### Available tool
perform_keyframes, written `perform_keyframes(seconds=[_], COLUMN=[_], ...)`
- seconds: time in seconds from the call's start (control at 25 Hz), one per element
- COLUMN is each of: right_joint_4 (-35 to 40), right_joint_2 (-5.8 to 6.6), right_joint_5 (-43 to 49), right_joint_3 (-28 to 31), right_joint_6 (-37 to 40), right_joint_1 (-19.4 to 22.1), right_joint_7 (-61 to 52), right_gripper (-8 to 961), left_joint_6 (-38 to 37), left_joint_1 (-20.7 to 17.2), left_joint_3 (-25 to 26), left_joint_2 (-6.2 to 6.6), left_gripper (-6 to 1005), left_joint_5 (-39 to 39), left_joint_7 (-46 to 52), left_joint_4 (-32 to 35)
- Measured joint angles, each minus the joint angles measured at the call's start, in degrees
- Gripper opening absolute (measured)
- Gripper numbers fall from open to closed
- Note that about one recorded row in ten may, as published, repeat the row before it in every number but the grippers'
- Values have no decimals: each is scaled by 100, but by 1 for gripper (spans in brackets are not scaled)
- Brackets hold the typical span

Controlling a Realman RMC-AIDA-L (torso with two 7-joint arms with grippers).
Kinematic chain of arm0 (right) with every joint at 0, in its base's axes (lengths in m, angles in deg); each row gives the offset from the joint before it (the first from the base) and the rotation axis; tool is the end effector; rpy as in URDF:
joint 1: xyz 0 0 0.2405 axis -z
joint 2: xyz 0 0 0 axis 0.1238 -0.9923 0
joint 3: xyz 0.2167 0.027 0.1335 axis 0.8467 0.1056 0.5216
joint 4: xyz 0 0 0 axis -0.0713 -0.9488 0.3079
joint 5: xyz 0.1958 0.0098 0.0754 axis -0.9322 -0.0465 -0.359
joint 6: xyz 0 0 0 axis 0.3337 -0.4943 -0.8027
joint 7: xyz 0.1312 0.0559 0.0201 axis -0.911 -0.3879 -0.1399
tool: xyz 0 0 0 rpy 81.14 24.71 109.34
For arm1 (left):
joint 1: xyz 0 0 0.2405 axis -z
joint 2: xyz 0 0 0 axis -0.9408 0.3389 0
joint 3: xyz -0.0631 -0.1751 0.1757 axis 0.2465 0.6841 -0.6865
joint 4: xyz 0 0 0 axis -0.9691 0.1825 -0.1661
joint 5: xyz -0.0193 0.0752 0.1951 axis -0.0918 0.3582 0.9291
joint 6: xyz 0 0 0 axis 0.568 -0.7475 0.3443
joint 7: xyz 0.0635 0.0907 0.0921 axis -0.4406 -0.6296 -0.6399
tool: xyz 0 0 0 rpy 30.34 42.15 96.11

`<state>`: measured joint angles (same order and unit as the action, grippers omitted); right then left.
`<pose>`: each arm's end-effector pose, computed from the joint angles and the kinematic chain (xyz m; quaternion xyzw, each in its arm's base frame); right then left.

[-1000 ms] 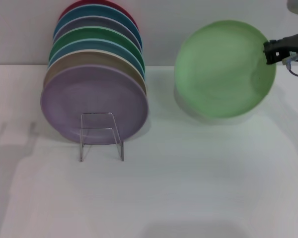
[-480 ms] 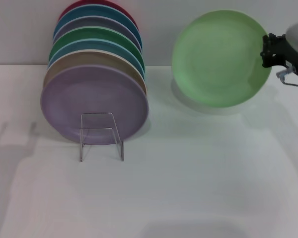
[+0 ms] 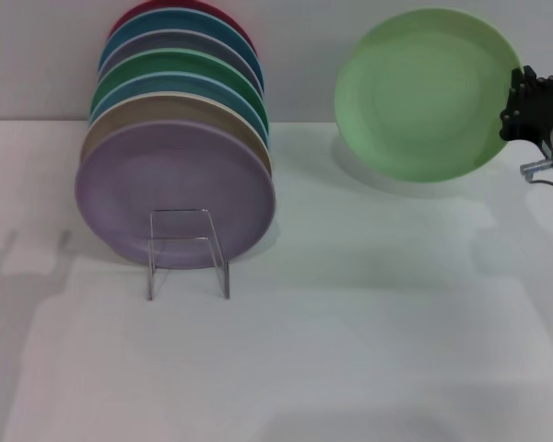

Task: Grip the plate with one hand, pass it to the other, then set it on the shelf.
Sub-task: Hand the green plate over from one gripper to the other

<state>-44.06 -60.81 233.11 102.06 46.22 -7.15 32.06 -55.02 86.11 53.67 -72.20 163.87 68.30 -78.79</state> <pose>0.2585 0.3855 0.0171 -0.7229 0.1748 0.1766 0.6448 -0.3124 0.2668 0.0206 -0.5949 -0.1629 -0.4628 0.6366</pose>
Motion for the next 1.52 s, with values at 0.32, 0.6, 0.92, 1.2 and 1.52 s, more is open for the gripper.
perform_keyframes(seconds=[0.32,0.6,0.92,1.2,1.52], right_joint_4=[1732,2702,2804,2720,2694], right_joint_2=[-17,4,-32,-47,-54], right_joint_5=[-104,-105,-105,-106,-117], right_joint_3=[-554,-783,-1134,-1882,-2538], right_joint_6=[2035,2928,3338,4209,5025], right_joint_1=[-439,-795,-570,29,655], right_joint_7=[-794,-1561,-1939,-2158,-2186], right_gripper=[13,14,14,13,13], left_joint_6=[-12,-49,-155,-426,-472], left_joint_1=[-77,-169,-312,-381,-378], left_joint_3=[-354,-561,-819,-1420,-2059], left_joint_2=[-6,-6,-6,-5,-10], left_gripper=[678,677,675,674,672], left_joint_5=[13,14,14,13,14], left_joint_7=[13,14,29,30,-22], left_joint_4=[-127,-156,-207,-292,-302])
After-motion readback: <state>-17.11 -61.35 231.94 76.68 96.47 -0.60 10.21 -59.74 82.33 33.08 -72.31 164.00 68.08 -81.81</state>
